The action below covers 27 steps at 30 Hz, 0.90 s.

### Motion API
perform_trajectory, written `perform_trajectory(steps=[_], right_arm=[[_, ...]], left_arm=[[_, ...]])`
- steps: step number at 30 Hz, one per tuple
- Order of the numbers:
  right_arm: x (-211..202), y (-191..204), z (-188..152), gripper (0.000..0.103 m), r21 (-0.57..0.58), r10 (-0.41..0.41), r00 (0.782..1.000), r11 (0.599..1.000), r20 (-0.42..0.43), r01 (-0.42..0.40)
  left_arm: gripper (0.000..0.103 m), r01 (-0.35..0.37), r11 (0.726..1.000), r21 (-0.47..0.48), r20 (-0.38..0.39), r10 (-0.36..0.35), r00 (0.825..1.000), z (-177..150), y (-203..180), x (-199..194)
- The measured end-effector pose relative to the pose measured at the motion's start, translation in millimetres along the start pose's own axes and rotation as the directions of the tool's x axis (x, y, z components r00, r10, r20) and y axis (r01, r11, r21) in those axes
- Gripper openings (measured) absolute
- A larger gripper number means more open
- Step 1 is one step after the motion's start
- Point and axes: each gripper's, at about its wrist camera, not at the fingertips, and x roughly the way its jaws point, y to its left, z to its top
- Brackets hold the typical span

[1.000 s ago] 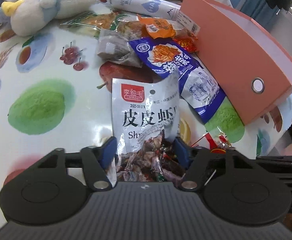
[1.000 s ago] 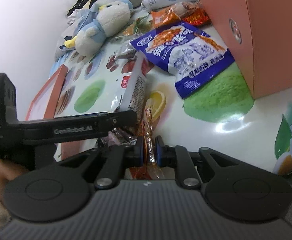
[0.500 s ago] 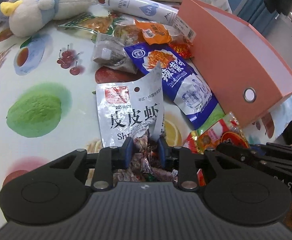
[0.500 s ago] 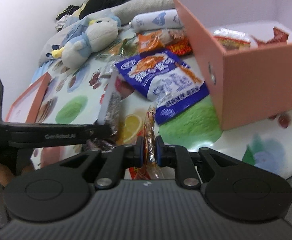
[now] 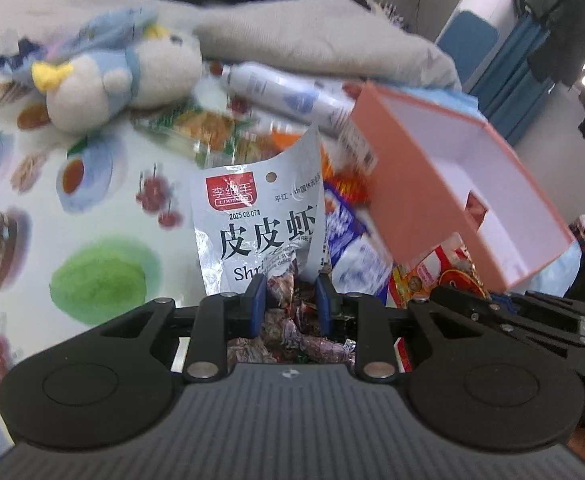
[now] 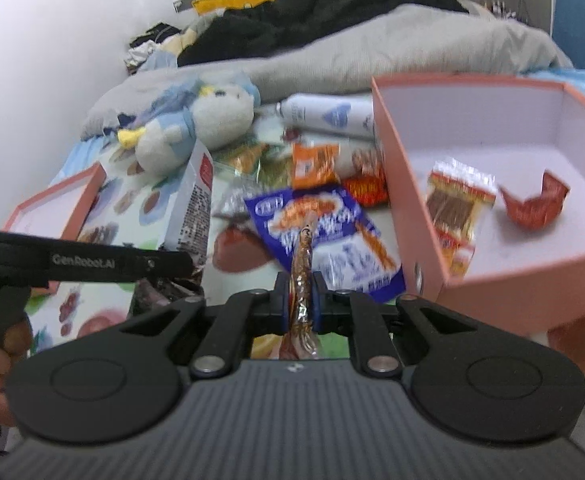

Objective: Organize snacks
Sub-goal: 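Carry the red packet and white shrimp bag over the pink box with both grippers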

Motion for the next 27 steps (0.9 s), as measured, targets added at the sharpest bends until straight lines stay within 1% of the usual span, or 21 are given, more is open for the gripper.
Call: perform_trajectory(steps=[6,11,16,19,23,25,27], right_arm=[[-16,-5,30,0.014,-0.024,-0.022,0.997,0.999,0.076,0.024],[-31,-16,59,0.014,-0.029,-0.054,0.987,0.998,0.149,0.059],[-44,-30,87,0.014,-0.029,-0.101,0.971,0.994,0.215,0.110],[-52,-42,103,0.014,-0.014,-0.137,0.957,0.989,0.255,0.145],[-54,-63,117,0.014,0.015,-0.188,0.942,0.981,0.276,0.192],[-51,-74,119,0.014,0.036,-0.218,0.938,0.976,0.269,0.217],[-45,-90,120,0.014,0.056,-0.244,0.938,0.970,0.244,0.238]], left_arm=[[0.030,0.012,0.999,0.031,0.067,-0.014,0.998,34,-17,-17],[0.030,0.033,0.997,0.063,0.121,-0.040,0.992,67,-39,-28],[0.030,0.065,0.994,0.090,0.160,-0.078,0.984,98,-68,-33],[0.030,0.079,0.991,0.104,0.192,-0.097,0.977,117,-88,-34],[0.030,0.105,0.988,0.116,0.188,-0.125,0.974,139,-113,-22],[0.030,0.107,0.986,0.126,0.177,-0.129,0.976,149,-125,-12],[0.030,0.120,0.985,0.121,0.147,-0.137,0.980,157,-138,5]])
